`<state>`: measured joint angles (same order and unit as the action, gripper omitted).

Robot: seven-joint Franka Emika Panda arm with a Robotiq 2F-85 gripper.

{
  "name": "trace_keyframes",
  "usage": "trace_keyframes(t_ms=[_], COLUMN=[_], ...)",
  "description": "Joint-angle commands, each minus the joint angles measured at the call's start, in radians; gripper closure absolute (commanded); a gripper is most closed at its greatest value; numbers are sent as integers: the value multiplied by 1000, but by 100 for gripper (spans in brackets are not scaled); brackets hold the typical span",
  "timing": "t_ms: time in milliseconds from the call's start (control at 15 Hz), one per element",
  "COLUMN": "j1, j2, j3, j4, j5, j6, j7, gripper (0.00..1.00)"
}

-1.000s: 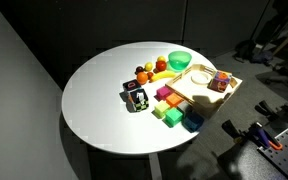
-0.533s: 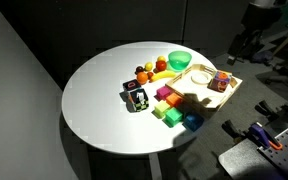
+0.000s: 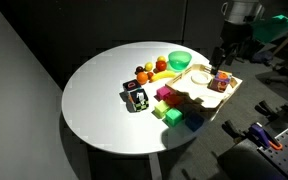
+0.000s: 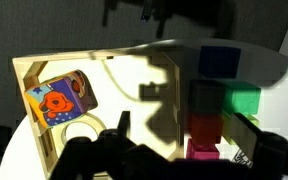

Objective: Put the lime green building block on the tray

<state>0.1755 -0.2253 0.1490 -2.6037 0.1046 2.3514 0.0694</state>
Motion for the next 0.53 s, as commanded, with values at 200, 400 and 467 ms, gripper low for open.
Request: trace_keyframes(t_ms=[200,400,467], j1=[0,4,5], j2=[103,95,98], j3=[57,54,55], j4=[90,71,74], j5=[-70,-51,-52], j6=[-5,1,1], j7=[130,106,107], gripper=[0,0,0])
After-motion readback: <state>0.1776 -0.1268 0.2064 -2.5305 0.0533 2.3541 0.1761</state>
